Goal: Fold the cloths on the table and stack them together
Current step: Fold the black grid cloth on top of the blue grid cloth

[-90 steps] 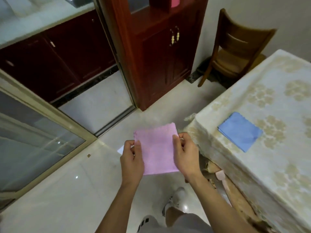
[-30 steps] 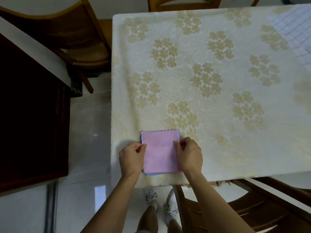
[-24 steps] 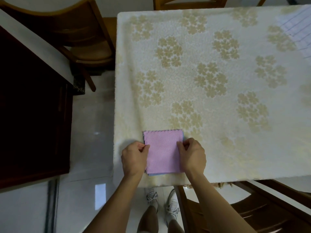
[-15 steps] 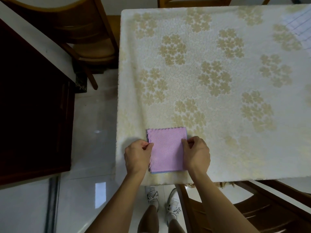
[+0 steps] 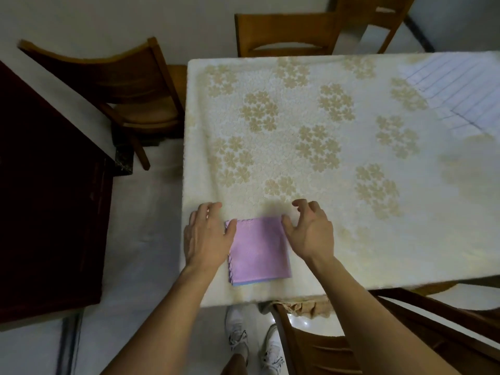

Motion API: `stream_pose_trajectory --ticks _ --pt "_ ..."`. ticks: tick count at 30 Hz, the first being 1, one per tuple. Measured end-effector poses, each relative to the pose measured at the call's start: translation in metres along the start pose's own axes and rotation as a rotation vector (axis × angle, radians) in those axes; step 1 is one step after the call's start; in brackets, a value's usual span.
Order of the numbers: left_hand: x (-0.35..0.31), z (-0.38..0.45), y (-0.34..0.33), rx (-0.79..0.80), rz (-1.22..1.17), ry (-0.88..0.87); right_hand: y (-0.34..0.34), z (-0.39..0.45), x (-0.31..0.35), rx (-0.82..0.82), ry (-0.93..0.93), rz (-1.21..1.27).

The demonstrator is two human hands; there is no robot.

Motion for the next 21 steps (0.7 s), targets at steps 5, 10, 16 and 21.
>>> stream_pose_trajectory --ticks 5,10,16,21 --pt "-0.036 0.011 0.059 -0.104 0.085 -0.205 0.07 0.004 0.037 -0.126 0.164 -0.039" --pt "-0.076 0.006 0.119 -0.182 0.145 -0.31 0.133 -0.013 0.073 -0.204 0.272 -0.136" --pt "-0.122 -0.013 0.173 -0.261 0.223 -0.418 0.192 -0.041 0.09 -0.276 0.318 -0.146" --pt "-0.151 -0.03 0.19 -0.304 0.261 -0.447 0.228 -0.056 0.079 -0.304 0.306 -0.128"
Point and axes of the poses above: each hand's wrist, its own z-axis towards the middle knuckle, its own y-axis out of the back of the hand, x = y × z, the point moved 4 cm from there along z, towards the middle knuckle, and after that the axes turned 8 degrees about z, right-handed, at the moved point
